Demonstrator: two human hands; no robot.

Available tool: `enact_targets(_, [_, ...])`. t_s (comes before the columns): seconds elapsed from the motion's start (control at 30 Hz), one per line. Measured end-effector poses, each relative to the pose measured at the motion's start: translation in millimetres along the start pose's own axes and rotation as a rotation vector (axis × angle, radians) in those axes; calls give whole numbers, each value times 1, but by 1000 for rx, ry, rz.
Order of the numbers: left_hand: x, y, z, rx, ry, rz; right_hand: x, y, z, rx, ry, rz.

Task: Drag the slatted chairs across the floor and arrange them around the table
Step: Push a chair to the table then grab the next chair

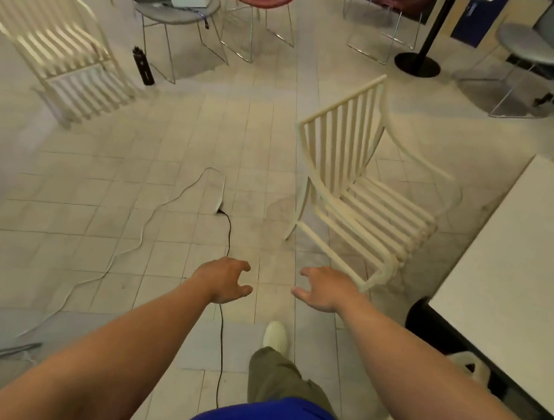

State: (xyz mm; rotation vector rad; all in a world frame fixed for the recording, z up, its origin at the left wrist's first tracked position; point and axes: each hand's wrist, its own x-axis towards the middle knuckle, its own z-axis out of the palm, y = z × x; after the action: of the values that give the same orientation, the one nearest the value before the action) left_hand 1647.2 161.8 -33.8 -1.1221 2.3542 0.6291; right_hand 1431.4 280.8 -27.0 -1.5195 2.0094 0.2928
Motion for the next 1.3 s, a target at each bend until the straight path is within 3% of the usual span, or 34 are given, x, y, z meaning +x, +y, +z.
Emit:
enact_targets(0.4, [163,-30,-148,-49,39,-24,177,20,-157,-42,-40,-46])
enact_targets(0.97, [423,-172,-378,54,26,45,456,-35,-353,65,37,6])
enact_targets(1.13, [501,-149,-448,167,6,174,497,-2,-401,183,130,115])
enact_targets(1.3, [603,-80,-497,328,-26,356,525,69,-431,321,210,293])
